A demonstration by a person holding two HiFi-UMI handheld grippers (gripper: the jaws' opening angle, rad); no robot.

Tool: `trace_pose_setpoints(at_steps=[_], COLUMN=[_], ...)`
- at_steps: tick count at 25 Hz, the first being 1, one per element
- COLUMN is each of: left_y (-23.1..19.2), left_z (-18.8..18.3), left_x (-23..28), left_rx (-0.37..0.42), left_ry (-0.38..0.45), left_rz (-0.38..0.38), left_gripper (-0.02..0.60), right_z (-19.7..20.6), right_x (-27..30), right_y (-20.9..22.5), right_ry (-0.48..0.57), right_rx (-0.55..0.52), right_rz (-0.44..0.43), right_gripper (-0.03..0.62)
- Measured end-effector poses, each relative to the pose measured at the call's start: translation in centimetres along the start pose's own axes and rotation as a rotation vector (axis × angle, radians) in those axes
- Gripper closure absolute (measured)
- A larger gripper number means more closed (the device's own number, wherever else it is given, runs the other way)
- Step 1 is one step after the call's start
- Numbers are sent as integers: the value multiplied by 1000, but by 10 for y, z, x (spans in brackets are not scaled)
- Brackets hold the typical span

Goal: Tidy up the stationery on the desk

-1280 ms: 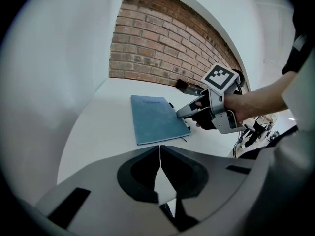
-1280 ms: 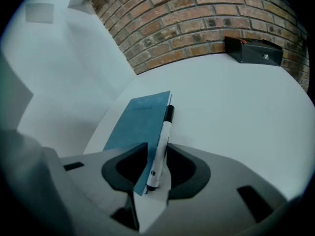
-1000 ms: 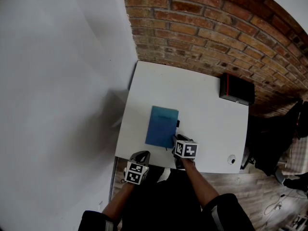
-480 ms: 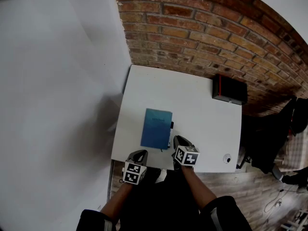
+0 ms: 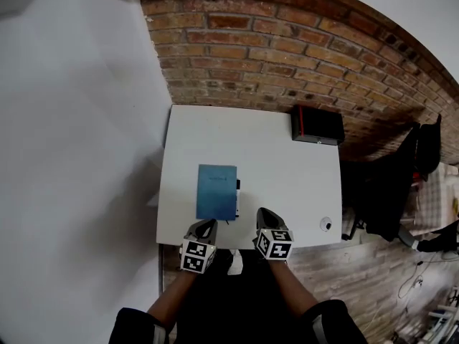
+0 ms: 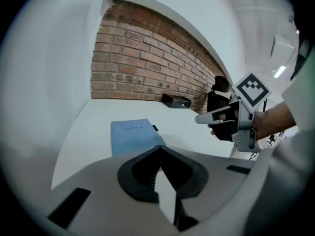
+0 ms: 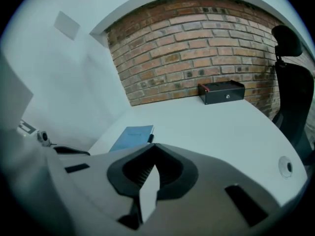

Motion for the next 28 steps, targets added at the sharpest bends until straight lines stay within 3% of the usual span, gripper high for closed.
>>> trace_pose_setpoints(at_steps=[12, 28], left_y=[41, 119], left_z=[-12, 12], left_x=[-32, -121], left_rx=[29, 85], left_ry=[73, 222], left_rz=[-26, -107], left_gripper=[568, 568], right_z=[5, 71], right_x=[-75, -176], right_y=[-8, -13], right_ry=[152, 255], right_rx=[-165, -302], right_rz=[12, -28], right_gripper=[572, 572])
Point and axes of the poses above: the fingertips, and each gripper's own axes: x forward along the fingers, y to its right, z out of its underside, the point moved 9 cm from there along -x, backward along the fingers, and after that the axes turned 13 degrees about -y, right-handed, at the moved point
